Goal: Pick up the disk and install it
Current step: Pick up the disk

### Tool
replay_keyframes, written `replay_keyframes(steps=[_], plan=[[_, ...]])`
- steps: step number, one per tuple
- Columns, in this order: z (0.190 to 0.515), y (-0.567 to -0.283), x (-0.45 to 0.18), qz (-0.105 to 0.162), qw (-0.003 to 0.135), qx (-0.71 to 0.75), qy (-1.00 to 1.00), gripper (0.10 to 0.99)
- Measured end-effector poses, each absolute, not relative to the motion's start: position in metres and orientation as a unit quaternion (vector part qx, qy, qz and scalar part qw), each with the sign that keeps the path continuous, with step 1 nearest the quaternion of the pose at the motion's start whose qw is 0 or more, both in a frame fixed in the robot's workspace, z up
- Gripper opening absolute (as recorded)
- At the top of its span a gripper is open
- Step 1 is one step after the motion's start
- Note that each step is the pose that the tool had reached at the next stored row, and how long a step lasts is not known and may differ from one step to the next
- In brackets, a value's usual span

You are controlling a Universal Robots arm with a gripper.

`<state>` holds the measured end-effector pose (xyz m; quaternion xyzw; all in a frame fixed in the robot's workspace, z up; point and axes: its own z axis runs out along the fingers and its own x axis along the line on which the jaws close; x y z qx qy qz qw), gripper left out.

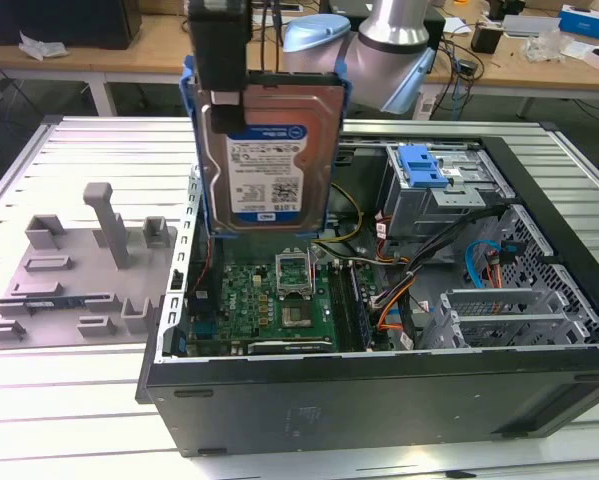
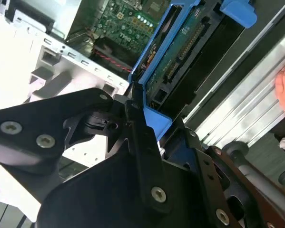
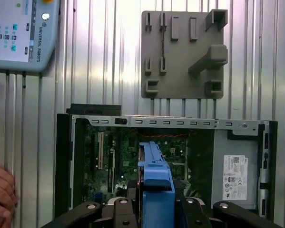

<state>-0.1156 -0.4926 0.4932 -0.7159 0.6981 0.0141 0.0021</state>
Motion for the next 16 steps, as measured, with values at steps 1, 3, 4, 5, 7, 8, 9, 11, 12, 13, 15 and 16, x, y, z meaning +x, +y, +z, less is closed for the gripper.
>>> replay_keyframes(steps=[1, 3, 4, 5, 7, 8, 9, 11, 12, 13, 15, 16], plan=[[0.493, -0.495, -0.113, 0.014, 0.002, -0.716, 0.698, 0.369], [0.492, -0.499, -0.108, 0.014, 0.002, -0.716, 0.698, 0.369], [0.491, -0.501, -0.105, 0.014, 0.002, -0.716, 0.698, 0.369], [0.490, -0.503, -0.102, 0.014, 0.002, -0.716, 0.698, 0.369], [0.489, -0.505, -0.095, 0.014, 0.002, -0.716, 0.698, 0.369], [0.488, -0.506, -0.091, 0.014, 0.002, -0.716, 0.698, 0.369], [0.487, -0.507, -0.085, 0.014, 0.002, -0.716, 0.698, 0.369], [0.486, -0.509, -0.076, 0.014, 0.002, -0.716, 0.698, 0.369], [0.486, -0.509, -0.073, 0.014, 0.002, -0.716, 0.698, 0.369], [0.485, -0.510, -0.067, 0.014, 0.002, -0.716, 0.698, 0.369], [0.484, -0.512, -0.059, 0.014, 0.002, -0.716, 0.698, 0.369], [0.483, -0.513, -0.054, 0.014, 0.002, -0.716, 0.698, 0.369]])
